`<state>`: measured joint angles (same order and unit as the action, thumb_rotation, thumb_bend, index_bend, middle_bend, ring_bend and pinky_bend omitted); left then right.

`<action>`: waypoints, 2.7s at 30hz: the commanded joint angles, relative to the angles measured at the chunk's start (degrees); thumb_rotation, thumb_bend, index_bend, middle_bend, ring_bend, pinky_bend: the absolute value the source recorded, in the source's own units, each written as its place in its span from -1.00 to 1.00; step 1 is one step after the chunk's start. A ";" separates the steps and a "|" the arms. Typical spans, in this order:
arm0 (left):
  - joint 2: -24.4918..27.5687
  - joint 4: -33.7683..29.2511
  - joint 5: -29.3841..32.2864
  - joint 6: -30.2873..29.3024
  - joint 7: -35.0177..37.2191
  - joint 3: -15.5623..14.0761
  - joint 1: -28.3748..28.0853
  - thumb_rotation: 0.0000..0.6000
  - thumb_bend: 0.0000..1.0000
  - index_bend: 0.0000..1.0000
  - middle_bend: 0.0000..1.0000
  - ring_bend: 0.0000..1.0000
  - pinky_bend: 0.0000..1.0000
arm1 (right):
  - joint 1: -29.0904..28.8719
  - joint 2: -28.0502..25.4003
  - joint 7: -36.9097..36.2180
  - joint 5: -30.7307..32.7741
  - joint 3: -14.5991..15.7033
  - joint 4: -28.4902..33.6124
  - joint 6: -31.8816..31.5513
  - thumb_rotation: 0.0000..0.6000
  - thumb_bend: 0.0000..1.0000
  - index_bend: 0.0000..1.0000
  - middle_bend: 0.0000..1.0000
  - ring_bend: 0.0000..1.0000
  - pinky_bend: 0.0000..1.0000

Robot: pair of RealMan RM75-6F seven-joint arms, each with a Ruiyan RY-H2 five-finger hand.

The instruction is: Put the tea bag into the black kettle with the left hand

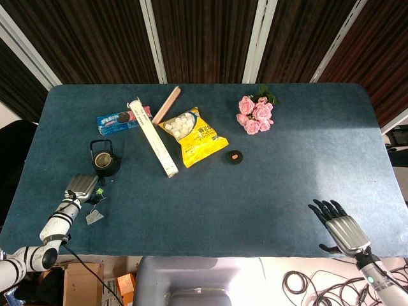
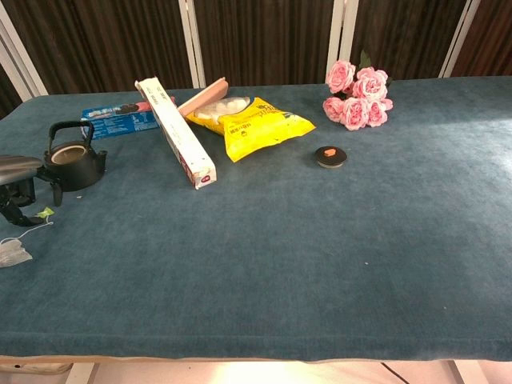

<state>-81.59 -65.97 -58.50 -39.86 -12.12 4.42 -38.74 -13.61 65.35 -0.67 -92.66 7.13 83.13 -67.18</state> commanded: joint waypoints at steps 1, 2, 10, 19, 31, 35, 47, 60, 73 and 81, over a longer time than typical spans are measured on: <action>-0.24 0.49 0.12 0.39 0.08 -0.01 -0.12 1.00 -0.35 -0.11 0.99 0.89 1.00 | 0.09 -0.10 -0.14 -0.06 0.04 0.07 -0.17 1.00 -0.79 -1.00 -1.00 -1.00 -1.00; -0.41 0.84 0.26 0.65 -0.03 -0.08 -0.20 1.00 -0.36 -0.10 0.99 0.89 1.00 | 0.16 -0.16 -0.19 -0.15 0.07 0.06 -0.34 1.00 -0.79 -1.00 -1.00 -1.00 -1.00; -1.14 1.97 0.10 1.19 -0.06 -0.26 -0.44 1.00 -0.35 -0.08 0.99 0.89 1.00 | 0.62 -0.47 -0.80 -0.34 0.04 0.03 -1.37 1.00 -0.79 -1.00 -1.00 -1.00 -1.00; -1.05 2.43 0.76 1.75 -0.30 -0.24 -0.56 1.00 -0.31 0.01 0.99 0.89 1.00 | 0.06 -0.21 -0.76 -0.17 -0.09 -0.26 -0.27 1.00 -0.79 -1.00 -1.00 -1.00 -1.00; -1.09 2.62 0.31 2.06 0.07 -0.40 -0.63 1.00 -0.25 0.07 0.99 0.89 1.00 | 0.07 -0.05 -0.34 0.17 -0.23 -0.21 -0.09 1.00 -0.79 -1.00 -1.00 -1.00 -1.00; -1.16 2.68 0.07 2.11 0.05 -0.53 -0.65 1.00 -0.24 0.10 0.99 0.89 1.00 | 0.11 -0.11 -0.41 0.17 -0.28 -0.17 -0.24 1.00 -0.79 -1.00 -1.00 -1.00 -1.00; -1.23 3.10 -0.13 2.63 0.34 -0.85 -0.55 1.00 -0.11 0.25 0.99 0.89 1.00 | 0.13 -0.17 -0.57 0.05 -0.20 -0.28 -0.27 1.00 -0.79 -1.00 -1.00 -1.00 -1.00; 0.41 0.69 -3.16 -0.45 1.94 -0.48 0.22 1.00 -0.03 0.33 0.99 0.89 1.00 | 0.05 -0.17 -0.40 0.14 -0.20 -0.11 -0.02 1.00 -0.79 -1.00 -1.00 -1.00 -1.00; 3.81 -4.50 -7.25 -5.69 2.99 0.33 1.21 1.00 0.07 0.38 0.99 0.89 1.00 | 0.01 -0.22 -0.42 0.21 -0.18 -0.05 0.13 1.00 -0.79 -1.00 -1.00 -1.00 -1.00; 10.20 -12.41 -7.44 -11.47 2.49 4.78 0.86 1.00 0.05 0.38 0.99 0.89 1.00 | -0.19 -0.32 -0.61 -0.10 -0.06 0.12 0.31 1.00 -0.79 -1.00 -1.00 -1.00 -1.00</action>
<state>-72.67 -77.07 -66.40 -50.38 -9.26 8.04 -37.64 -13.81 65.04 -1.27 -92.74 7.06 83.25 -66.86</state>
